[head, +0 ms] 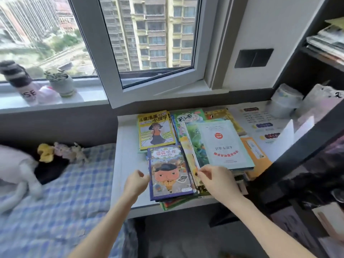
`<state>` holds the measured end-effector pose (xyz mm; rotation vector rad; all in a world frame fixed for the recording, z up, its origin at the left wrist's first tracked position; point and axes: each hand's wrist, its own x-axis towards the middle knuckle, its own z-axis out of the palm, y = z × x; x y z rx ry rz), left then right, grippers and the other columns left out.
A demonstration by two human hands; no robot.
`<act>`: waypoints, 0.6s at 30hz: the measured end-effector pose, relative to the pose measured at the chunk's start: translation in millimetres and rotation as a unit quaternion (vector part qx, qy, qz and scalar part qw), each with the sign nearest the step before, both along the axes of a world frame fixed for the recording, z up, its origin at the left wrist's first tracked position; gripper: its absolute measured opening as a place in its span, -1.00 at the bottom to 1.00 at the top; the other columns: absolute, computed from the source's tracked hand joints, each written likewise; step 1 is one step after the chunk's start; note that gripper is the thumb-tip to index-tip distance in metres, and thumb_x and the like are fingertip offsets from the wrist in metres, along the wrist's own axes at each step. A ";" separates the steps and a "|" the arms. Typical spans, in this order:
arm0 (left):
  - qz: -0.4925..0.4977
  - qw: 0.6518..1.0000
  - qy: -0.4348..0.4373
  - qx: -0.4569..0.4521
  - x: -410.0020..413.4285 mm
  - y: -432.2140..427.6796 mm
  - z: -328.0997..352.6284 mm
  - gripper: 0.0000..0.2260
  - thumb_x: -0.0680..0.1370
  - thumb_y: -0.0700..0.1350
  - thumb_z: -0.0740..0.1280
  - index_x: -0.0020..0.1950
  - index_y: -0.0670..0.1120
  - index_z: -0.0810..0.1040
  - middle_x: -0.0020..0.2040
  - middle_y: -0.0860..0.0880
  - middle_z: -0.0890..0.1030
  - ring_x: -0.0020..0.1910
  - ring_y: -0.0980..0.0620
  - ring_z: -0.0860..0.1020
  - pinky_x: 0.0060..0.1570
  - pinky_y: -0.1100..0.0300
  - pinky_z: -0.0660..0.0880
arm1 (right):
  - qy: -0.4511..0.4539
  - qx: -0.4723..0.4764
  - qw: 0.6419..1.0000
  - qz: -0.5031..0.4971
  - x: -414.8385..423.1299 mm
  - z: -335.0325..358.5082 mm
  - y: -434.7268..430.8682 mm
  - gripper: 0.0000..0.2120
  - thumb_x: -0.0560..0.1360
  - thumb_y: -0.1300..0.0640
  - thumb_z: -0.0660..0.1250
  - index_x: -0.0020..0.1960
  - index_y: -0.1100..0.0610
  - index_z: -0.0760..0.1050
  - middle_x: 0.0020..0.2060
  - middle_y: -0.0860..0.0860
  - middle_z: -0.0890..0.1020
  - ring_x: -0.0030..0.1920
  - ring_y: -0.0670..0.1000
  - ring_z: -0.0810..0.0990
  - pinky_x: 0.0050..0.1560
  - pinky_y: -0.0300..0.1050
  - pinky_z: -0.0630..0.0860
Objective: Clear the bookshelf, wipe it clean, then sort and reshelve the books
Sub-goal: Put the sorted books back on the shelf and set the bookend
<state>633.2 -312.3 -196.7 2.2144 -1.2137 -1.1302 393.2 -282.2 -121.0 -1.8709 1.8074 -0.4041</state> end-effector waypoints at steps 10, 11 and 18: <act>-0.037 0.987 0.157 -0.027 -17.7 -65.7 10.8 -0.86 0.55 -0.15 0.28 -0.17 -0.12 0.57 -0.19 -0.14 0.65 -0.20 -0.10 0.63 -0.01 -0.04 0.58 | 0.269 0.088 0.957 -0.058 22.6 -35.2 -65.8 -0.19 0.54 -0.30 0.13 0.57 0.10 -0.10 0.55 0.19 -0.02 0.53 0.24 -0.03 0.49 0.18 -0.03; -0.057 0.982 0.177 -0.019 -23.2 -74.4 10.1 -0.83 0.56 -0.15 0.28 -0.20 -0.14 0.56 -0.20 -0.15 0.64 -0.20 -0.12 0.64 -0.01 -0.05 0.58 | 0.295 0.106 0.948 -0.060 25.7 -37.7 -68.3 -0.21 0.56 -0.27 0.11 0.57 0.12 -0.13 0.54 0.23 -0.05 0.53 0.28 -0.05 0.49 0.22 -0.05; -0.186 0.925 0.324 0.068 -74.4 -135.7 18.4 -0.75 0.58 0.04 0.30 0.01 -0.15 0.52 -0.04 -0.15 0.62 -0.15 -0.04 0.63 -0.07 0.11 0.62 | 0.288 0.128 0.947 -0.062 35.7 -26.3 -77.5 -0.39 0.63 -0.05 0.13 0.56 0.18 0.02 0.52 0.24 0.12 0.50 0.25 0.14 0.49 0.10 0.16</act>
